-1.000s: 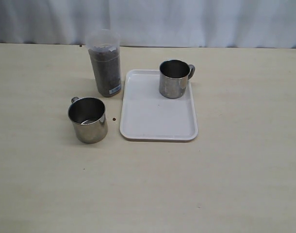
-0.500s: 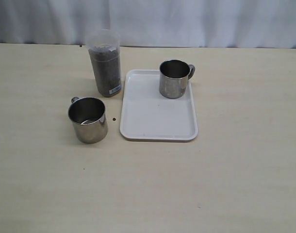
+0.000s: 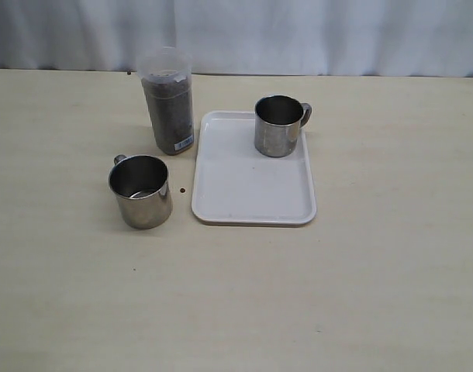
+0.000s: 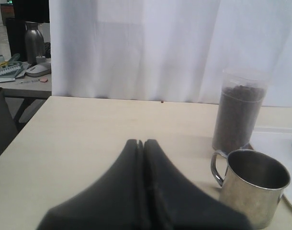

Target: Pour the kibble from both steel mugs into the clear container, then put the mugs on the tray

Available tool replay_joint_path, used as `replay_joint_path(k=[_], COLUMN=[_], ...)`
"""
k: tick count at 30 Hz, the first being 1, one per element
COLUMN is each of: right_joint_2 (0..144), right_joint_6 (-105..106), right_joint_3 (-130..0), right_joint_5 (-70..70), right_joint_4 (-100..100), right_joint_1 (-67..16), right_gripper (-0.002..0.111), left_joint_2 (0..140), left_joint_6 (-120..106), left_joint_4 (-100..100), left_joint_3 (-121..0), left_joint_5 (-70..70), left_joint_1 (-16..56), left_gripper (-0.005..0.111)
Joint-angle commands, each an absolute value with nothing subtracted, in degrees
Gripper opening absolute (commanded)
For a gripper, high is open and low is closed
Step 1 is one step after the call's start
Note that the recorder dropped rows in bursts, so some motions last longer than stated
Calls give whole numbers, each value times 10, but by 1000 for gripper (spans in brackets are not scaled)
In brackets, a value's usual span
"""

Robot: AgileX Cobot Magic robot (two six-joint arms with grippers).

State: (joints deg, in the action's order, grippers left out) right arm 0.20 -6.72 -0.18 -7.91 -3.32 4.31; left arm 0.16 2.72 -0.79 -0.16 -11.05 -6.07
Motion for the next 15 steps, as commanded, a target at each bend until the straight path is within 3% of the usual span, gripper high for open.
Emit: replay_joint_path(k=[1, 15], right_joint_2=[0, 0], right_joint_6=[-61, -61], right_joint_3=[0, 0], right_joint_5=[-80, -80], right_joint_4=[-32, -32], right_joint_1=[46, 46], right_gripper=[5, 5], left_joint_2=[0, 0], left_joint_6=[28, 28], left_joint_4=[-8, -8], left_joint_3=[0, 0], left_joint_5=[-109, -109], left_joint_1=[-58, -58], left_gripper=[0, 0])
